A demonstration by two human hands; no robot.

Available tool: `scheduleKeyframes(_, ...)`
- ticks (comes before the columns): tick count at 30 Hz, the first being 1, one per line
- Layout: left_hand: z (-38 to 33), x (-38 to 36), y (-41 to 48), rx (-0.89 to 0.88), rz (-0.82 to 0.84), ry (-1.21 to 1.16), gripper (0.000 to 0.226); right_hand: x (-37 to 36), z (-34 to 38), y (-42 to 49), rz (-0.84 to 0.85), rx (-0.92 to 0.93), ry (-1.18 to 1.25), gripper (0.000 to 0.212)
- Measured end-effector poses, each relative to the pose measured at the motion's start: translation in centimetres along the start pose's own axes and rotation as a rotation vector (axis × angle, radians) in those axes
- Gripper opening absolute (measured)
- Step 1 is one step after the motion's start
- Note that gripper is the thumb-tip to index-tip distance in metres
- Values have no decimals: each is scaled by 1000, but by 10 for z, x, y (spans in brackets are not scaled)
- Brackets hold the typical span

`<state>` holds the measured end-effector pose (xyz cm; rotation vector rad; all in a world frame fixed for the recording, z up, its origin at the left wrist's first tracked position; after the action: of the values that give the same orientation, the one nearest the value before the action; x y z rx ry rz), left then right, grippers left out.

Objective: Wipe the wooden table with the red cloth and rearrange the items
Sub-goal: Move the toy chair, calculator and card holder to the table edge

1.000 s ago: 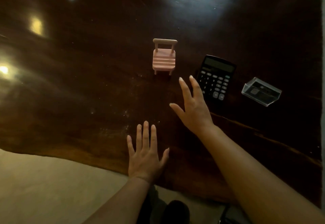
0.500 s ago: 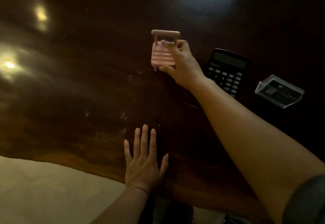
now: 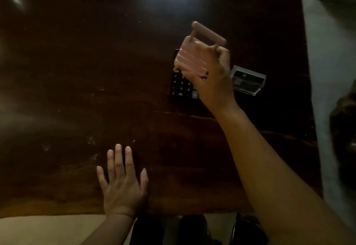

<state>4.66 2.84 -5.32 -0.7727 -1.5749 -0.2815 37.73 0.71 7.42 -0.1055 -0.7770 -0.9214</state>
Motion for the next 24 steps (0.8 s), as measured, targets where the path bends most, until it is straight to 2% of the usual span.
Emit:
scheduleKeyframes(5,0,1,0,0,-32,-21,75,86,-59,-29,-182,-144,-99,68)
scheduleKeyframes(11,-3,2,0,13,-41,-41,76,152,-125,-37,-281,-313,-191,64)
scheduleKeyframes(16,-4,3,0,23,-42,-39,76,167,-167,-33,-276,-419,-288,65)
scheduleKeyframes(21,-4,3,0,21,-42,-32,76,158,-197,-33,-239,-557,-264,67)
scheduleKeyframes(24,-3,2,0,16,-42,-23,76,149,-204,-33,-215,-577,-258,67)
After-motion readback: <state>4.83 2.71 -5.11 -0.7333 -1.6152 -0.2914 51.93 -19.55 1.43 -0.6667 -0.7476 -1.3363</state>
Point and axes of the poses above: each hand's wrist, its own y-axis towards the middle knuckle, its own x-axis out of the back of the hand, z = x × y, the point moved 6 cm from there along y, towards the middle knuckle, and after that the axes turned 1 degree about -x, right-handed, at the moved point
